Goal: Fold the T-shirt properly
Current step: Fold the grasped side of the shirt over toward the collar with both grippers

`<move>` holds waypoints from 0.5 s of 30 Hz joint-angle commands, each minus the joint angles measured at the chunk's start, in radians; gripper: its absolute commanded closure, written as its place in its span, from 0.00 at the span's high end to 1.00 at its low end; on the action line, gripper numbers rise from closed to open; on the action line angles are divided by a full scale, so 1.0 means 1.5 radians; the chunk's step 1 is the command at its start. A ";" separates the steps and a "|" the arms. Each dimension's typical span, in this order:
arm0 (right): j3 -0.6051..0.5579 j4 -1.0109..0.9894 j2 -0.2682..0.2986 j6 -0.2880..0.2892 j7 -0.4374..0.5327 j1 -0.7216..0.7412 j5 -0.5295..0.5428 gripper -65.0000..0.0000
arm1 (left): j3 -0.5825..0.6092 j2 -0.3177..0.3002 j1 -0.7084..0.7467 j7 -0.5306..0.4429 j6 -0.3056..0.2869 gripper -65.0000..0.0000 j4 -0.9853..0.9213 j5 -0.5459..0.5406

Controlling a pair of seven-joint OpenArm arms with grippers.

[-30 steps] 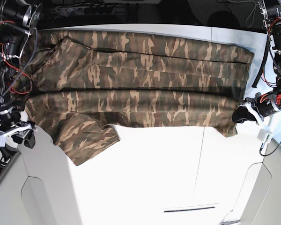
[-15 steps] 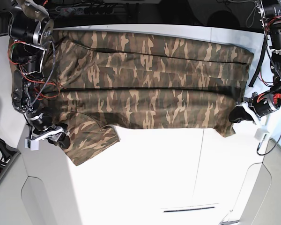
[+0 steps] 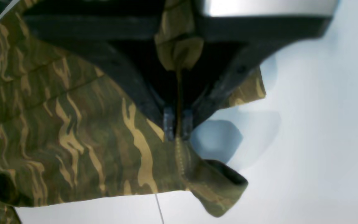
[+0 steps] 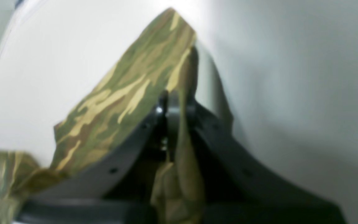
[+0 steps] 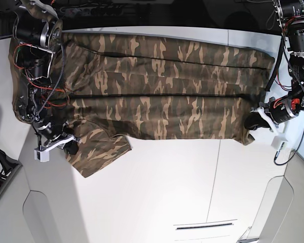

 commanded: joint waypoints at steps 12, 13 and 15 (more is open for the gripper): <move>0.029 0.420 0.038 0.010 -0.237 -0.178 0.240 0.00 | -0.006 -0.077 -0.010 0.073 -0.005 0.00 0.011 -0.119; 0.031 0.451 0.039 0.010 -0.238 -0.200 0.249 0.00 | -0.006 -0.079 -0.010 0.092 -0.005 0.00 0.011 -0.137; 0.040 0.510 0.041 0.010 -0.238 -0.243 0.261 0.00 | -0.006 -0.081 -0.009 0.125 -0.005 0.00 0.011 -0.166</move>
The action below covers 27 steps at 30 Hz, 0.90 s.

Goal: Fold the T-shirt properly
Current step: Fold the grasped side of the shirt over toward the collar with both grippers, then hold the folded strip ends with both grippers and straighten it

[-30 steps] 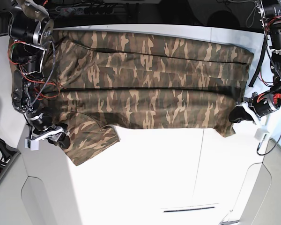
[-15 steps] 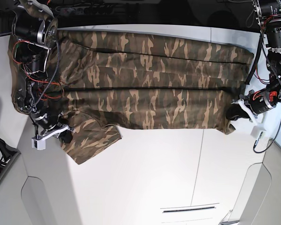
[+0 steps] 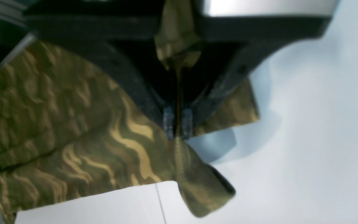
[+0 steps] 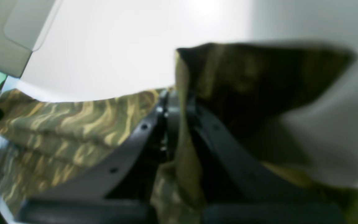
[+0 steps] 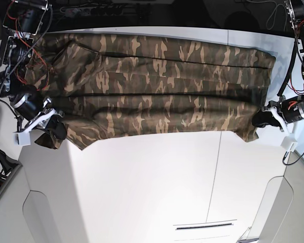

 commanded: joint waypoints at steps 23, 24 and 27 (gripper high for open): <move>0.115 0.158 0.009 0.015 -0.036 -0.239 0.132 0.00 | -0.055 -0.057 0.193 0.008 -0.005 0.00 0.222 -0.031; 0.115 0.158 0.009 0.015 -0.035 -0.249 0.132 0.00 | -0.058 -0.057 0.201 0.008 -0.005 0.00 0.228 -0.022; 0.116 0.158 0.000 0.014 -0.023 -0.272 0.106 0.00 | -0.063 -0.057 0.221 -0.011 -0.005 0.00 0.231 0.003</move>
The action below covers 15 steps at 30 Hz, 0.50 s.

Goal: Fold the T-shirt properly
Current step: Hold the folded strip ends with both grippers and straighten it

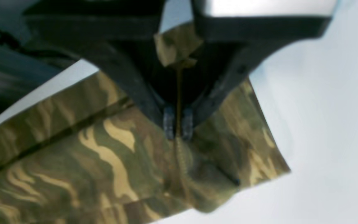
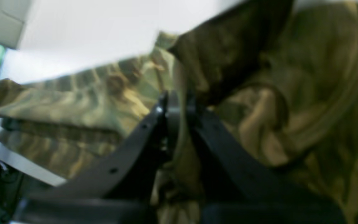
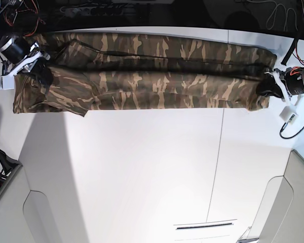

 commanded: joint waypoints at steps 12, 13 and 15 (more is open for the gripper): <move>0.017 -0.008 -0.022 0.001 0.001 0.001 -0.019 0.42 | -0.008 0.031 0.001 -0.055 -0.005 0.24 0.009 0.056; 0.028 -0.005 -0.023 0.001 -0.014 0.001 -0.001 0.42 | -0.008 0.031 0.001 -0.057 -0.005 0.25 0.009 0.054; 0.058 0.006 -0.023 0.002 -0.046 0.001 0.040 0.41 | -0.013 0.031 0.001 -0.057 -0.005 0.25 0.009 0.043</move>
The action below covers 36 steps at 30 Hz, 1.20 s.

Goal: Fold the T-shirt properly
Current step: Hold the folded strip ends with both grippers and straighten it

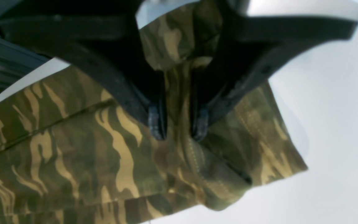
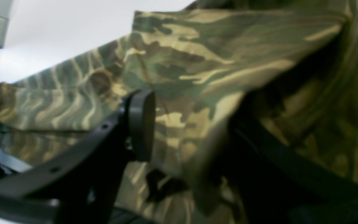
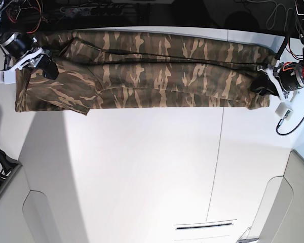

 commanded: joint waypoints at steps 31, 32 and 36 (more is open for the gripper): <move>-0.088 -0.115 0.010 0.009 0.121 0.033 -0.090 0.00 | -0.158 0.075 0.050 -0.084 0.014 0.61 -0.033 0.120; -0.094 -0.126 0.009 0.009 0.126 0.033 -0.090 0.00 | -0.158 0.075 0.050 -0.089 0.014 0.61 -0.033 0.125; -0.098 -0.141 0.010 0.007 0.126 0.033 -0.090 0.00 | -0.158 0.076 0.050 -0.096 0.014 0.61 -0.033 0.159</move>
